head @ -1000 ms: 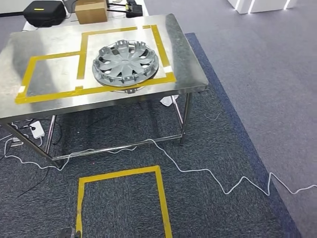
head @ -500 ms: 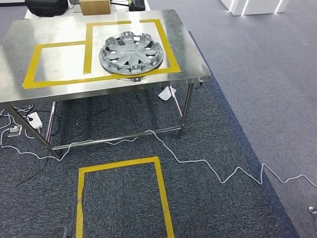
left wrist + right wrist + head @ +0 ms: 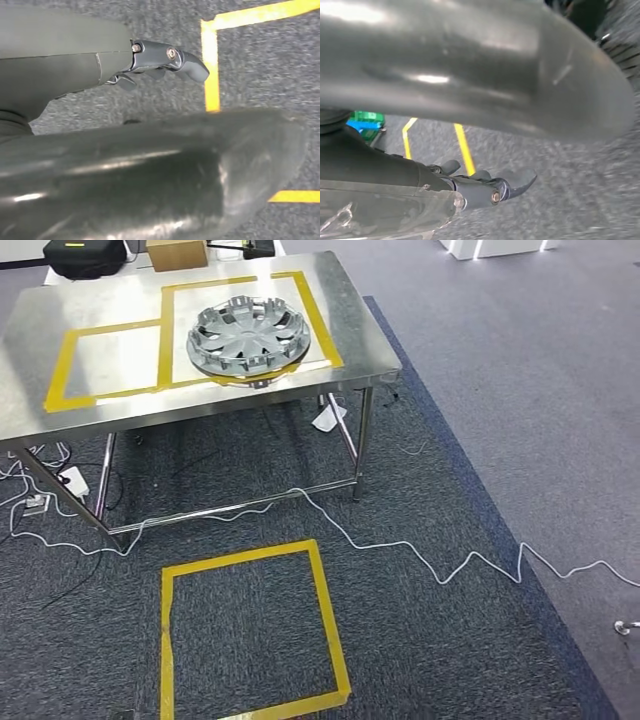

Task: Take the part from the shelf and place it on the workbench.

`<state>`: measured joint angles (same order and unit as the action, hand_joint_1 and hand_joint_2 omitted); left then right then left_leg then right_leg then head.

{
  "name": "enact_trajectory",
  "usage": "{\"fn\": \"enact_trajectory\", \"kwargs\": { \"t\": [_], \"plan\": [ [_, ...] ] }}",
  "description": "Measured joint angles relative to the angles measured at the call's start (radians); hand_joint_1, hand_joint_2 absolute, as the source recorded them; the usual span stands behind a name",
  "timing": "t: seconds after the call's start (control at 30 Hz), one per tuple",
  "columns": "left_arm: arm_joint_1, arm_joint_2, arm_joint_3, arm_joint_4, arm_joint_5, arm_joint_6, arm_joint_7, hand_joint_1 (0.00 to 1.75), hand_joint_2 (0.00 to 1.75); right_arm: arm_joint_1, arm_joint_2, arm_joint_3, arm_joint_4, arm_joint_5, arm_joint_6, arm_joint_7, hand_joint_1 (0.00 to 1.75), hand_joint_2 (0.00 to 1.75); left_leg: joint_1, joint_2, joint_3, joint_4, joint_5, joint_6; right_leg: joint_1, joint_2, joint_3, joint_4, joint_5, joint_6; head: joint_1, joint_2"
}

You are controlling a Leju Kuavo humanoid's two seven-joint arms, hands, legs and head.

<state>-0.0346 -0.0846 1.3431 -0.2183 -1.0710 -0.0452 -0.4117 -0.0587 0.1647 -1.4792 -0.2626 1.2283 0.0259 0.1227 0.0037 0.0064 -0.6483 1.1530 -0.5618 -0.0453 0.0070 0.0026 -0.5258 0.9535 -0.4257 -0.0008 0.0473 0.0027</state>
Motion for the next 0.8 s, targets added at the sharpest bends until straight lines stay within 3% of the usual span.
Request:
{"fn": "enact_trajectory", "kwargs": {
  "t": [0.03,0.07,0.1,0.17,0.2,0.27,0.33,0.37,0.4,0.43,0.5,0.53,0.57,0.6,0.63,0.67,0.73,0.77,0.8],
  "plan": [
    [0.001,0.001,0.000,0.000,-0.001,-0.001,0.001,0.00,0.00,0.001,-0.001,0.001,0.001,0.001,0.000,0.001,0.00,0.00,0.002,0.000,-0.009,0.055,-0.022,-0.004,0.000,0.000,-0.017,0.002,0.012,0.001,-0.001,0.000],
    [0.001,0.003,0.001,-0.001,-0.001,-0.002,0.002,0.00,0.00,0.002,-0.002,0.003,0.003,0.002,0.000,0.002,0.00,0.00,0.003,0.000,-0.006,0.086,-0.017,-0.008,-0.001,-0.001,-0.035,0.005,0.024,0.003,-0.001,0.000],
    [0.001,0.005,0.002,-0.001,-0.002,-0.003,0.003,0.00,0.00,0.002,-0.002,0.004,0.005,0.003,0.000,0.002,0.00,0.00,0.005,0.000,0.012,0.085,0.008,-0.011,-0.003,-0.001,-0.053,0.010,0.035,0.005,-0.001,0.000],
    [0.001,0.008,0.003,-0.002,-0.003,-0.004,0.006,0.00,0.00,0.000,-0.002,0.006,0.008,0.004,0.000,0.002,0.00,0.00,0.012,-0.001,0.094,-0.006,0.061,-0.021,-0.009,0.000,-0.090,0.026,0.054,0.016,-0.002,0.000],
    [0.000,0.008,0.003,-0.002,-0.003,-0.004,0.006,0.00,0.00,0.000,-0.004,0.007,0.009,0.004,0.000,0.002,0.00,0.00,0.014,-0.004,0.145,-0.077,0.062,-0.023,-0.010,0.001,-0.106,0.037,0.061,0.023,-0.004,0.000],
    [-0.001,0.007,0.004,-0.002,-0.005,-0.006,0.008,0.00,0.00,-0.001,-0.007,0.008,0.011,0.004,0.001,0.001,0.00,0.00,0.014,-0.010,0.201,-0.170,0.039,-0.011,-0.008,0.003,-0.125,0.051,0.076,0.035,-0.007,0.000],
    [0.001,0.007,0.004,-0.003,-0.006,-0.006,0.009,0.00,0.00,0.003,-0.009,0.008,0.012,0.004,0.003,-0.007,0.00,0.00,0.010,-0.008,0.196,-0.180,0.037,0.015,-0.010,0.004,-0.132,0.050,0.094,0.044,-0.007,0.000],
    [0.001,0.006,0.005,-0.003,-0.007,-0.006,0.010,0.00,0.00,0.006,-0.009,0.008,0.012,0.004,0.005,-0.014,0.00,0.00,0.009,-0.006,0.188,-0.178,0.045,0.025,-0.012,0.004,-0.135,0.053,0.088,0.049,-0.006,0.000],
    [0.002,0.006,0.006,-0.003,-0.007,-0.007,0.010,0.00,0.00,0.009,-0.010,0.009,0.013,0.004,0.008,-0.022,0.00,0.00,0.009,-0.004,0.178,-0.177,0.055,0.035,-0.014,0.003,-0.143,0.069,0.062,0.053,-0.006,0.000],
    [0.002,0.006,0.006,-0.003,-0.008,-0.008,0.008,0.00,0.00,0.011,-0.010,0.010,0.013,0.004,0.011,-0.029,0.00,0.00,0.009,-0.002,0.165,-0.177,0.067,0.044,-0.016,0.003,-0.154,0.107,0.016,0.058,-0.005,0.000],
    [0.001,0.004,0.007,-0.003,-0.008,-0.011,0.001,0.00,0.00,0.009,-0.010,0.014,0.016,0.007,0.017,-0.039,0.00,0.00,0.006,0.000,0.137,-0.176,0.091,0.052,-0.016,0.002,-0.183,0.236,-0.095,0.062,-0.004,0.000],
    [0.001,0.003,0.008,-0.003,-0.009,-0.014,-0.004,0.00,0.00,0.008,-0.010,0.016,0.017,0.009,0.019,-0.045,0.00,0.00,0.004,0.001,0.122,-0.176,0.104,0.053,-0.016,0.002,-0.190,0.299,-0.125,0.063,-0.003,0.000],
    [0.000,0.001,0.008,-0.003,-0.010,-0.017,-0.009,0.00,0.00,0.006,-0.011,0.018,0.017,0.011,0.020,-0.050,0.00,0.00,0.002,0.002,0.106,-0.175,0.116,0.053,-0.016,0.002,-0.186,0.340,-0.130,0.062,-0.002,0.000],
    [0.000,0.000,0.008,-0.003,-0.011,-0.019,-0.013,0.00,0.00,0.005,-0.012,0.021,0.017,0.013,0.021,-0.056,0.00,0.00,0.001,0.002,0.091,-0.175,0.128,0.052,-0.016,0.002,-0.166,0.348,-0.114,0.060,-0.002,0.000],
    [-0.001,-0.002,0.008,-0.003,-0.013,-0.020,-0.015,0.00,0.00,0.005,-0.013,0.024,0.018,0.014,0.022,-0.060,0.00,0.00,0.000,0.002,0.077,-0.174,0.139,0.050,-0.015,0.002,-0.127,0.319,-0.087,0.056,-0.002,0.000],
    [-0.002,-0.004,0.008,-0.003,-0.014,-0.021,-0.018,0.00,0.00,0.003,-0.014,0.027,0.018,0.015,0.023,-0.064,0.00,0.00,0.000,0.002,0.065,-0.174,0.151,0.047,-0.015,0.002,-0.070,0.256,-0.068,0.051,-0.002,0.000],
    [-0.002,-0.005,0.008,-0.003,-0.015,-0.022,-0.023,0.00,0.00,-0.003,-0.015,0.031,0.018,0.016,0.028,-0.075,0.00,0.00,-0.002,0.003,0.049,-0.173,0.171,0.038,-0.011,0.002,0.045,0.099,-0.076,0.044,-0.003,0.000],
    [-0.003,-0.006,0.008,-0.003,-0.016,-0.023,-0.025,0.00,0.00,-0.007,-0.016,0.032,0.018,0.016,0.031,-0.082,0.00,0.00,-0.002,0.003,0.045,-0.174,0.181,0.032,-0.009,0.002,0.076,0.046,-0.089,0.042,-0.002,0.000],
    [-0.004,-0.006,0.008,-0.003,-0.016,-0.023,-0.027,0.00,0.00,-0.009,-0.016,0.033,0.018,0.016,0.033,-0.090,0.00,0.00,-0.001,0.004,0.043,-0.176,0.191,0.025,-0.006,0.003,0.086,0.021,-0.097,0.040,-0.002,0.000]
  ]
}}
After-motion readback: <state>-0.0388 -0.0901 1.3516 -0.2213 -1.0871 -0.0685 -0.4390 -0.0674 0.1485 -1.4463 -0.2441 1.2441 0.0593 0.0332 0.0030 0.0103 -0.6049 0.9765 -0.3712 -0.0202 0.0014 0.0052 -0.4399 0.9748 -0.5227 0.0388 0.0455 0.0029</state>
